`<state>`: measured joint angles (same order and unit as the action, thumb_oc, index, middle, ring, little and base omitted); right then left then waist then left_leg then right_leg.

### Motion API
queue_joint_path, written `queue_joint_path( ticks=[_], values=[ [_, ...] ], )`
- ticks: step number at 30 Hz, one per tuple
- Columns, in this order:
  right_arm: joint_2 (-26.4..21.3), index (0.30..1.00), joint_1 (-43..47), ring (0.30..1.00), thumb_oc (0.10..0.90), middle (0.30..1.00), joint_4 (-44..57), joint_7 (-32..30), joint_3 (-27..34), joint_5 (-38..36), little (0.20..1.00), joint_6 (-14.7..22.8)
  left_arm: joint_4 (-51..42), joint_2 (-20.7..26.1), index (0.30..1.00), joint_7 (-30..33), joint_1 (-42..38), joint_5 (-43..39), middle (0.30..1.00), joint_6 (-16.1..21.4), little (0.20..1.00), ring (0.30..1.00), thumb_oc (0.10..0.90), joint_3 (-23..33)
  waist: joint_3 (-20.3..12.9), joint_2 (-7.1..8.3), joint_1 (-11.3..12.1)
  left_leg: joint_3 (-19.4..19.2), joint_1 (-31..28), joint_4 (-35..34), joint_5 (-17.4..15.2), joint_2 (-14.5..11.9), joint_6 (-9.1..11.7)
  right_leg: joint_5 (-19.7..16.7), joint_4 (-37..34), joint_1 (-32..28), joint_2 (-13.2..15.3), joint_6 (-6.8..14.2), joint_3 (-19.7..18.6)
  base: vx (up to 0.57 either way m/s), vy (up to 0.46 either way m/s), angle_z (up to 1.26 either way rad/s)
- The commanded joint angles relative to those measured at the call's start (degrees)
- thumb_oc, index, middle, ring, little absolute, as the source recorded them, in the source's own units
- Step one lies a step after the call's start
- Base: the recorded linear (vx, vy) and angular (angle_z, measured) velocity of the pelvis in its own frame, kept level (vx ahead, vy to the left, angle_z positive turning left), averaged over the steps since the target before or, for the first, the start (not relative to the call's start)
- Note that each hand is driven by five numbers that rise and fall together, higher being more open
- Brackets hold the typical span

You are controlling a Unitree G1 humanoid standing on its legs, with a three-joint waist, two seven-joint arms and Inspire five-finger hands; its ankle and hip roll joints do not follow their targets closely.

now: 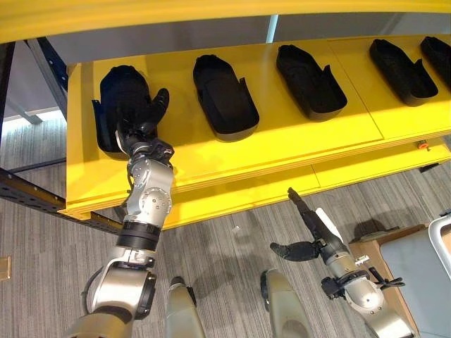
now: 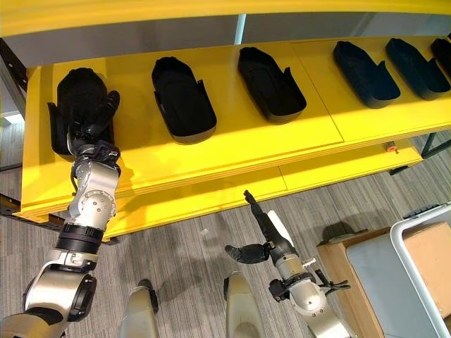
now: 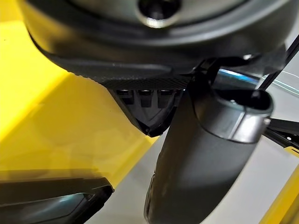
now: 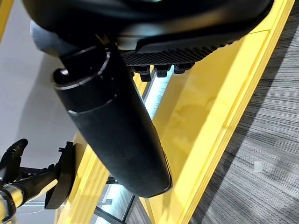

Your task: Move parts from the plastic box to the shelf.

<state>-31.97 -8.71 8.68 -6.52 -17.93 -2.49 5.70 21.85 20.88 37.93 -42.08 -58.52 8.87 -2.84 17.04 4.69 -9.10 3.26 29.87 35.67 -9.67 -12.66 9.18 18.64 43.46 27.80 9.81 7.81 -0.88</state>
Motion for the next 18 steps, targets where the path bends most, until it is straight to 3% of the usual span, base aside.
queue_joint_path(
  ticks=[1, 18],
  values=[
    [-1.5, 1.0, 1.6, 1.0, 0.9, 1.0, 6.4, -0.9, 0.3, -2.0, 1.0, 4.0, -3.6, 0.8, 1.0, -2.6, -9.7, -0.1, 1.0, 5.3, 1.0, 1.0, 0.9, -3.4, -4.8, 0.02, 0.7, -1.6, -0.8, 2.9, -1.9, -0.6, -4.1, -4.0, -3.5, -1.8, -0.3, -2.4, -0.5, 0.0, 0.0, 0.0],
    [-1.8, 1.0, 1.4, 1.0, 0.9, 1.0, 6.4, -0.6, 0.5, -2.1, 1.0, 4.1, -5.1, 1.6, 1.0, -3.0, -10.4, -0.7, 1.0, 6.1, 1.0, 1.0, 0.9, -4.0, -5.1, -0.07, 0.7, -1.6, -0.4, 3.1, -1.9, -0.5, -4.2, -4.1, -3.4, -1.4, -0.2, -2.3, -0.6, 0.0, 0.0, 0.0]
  ],
)
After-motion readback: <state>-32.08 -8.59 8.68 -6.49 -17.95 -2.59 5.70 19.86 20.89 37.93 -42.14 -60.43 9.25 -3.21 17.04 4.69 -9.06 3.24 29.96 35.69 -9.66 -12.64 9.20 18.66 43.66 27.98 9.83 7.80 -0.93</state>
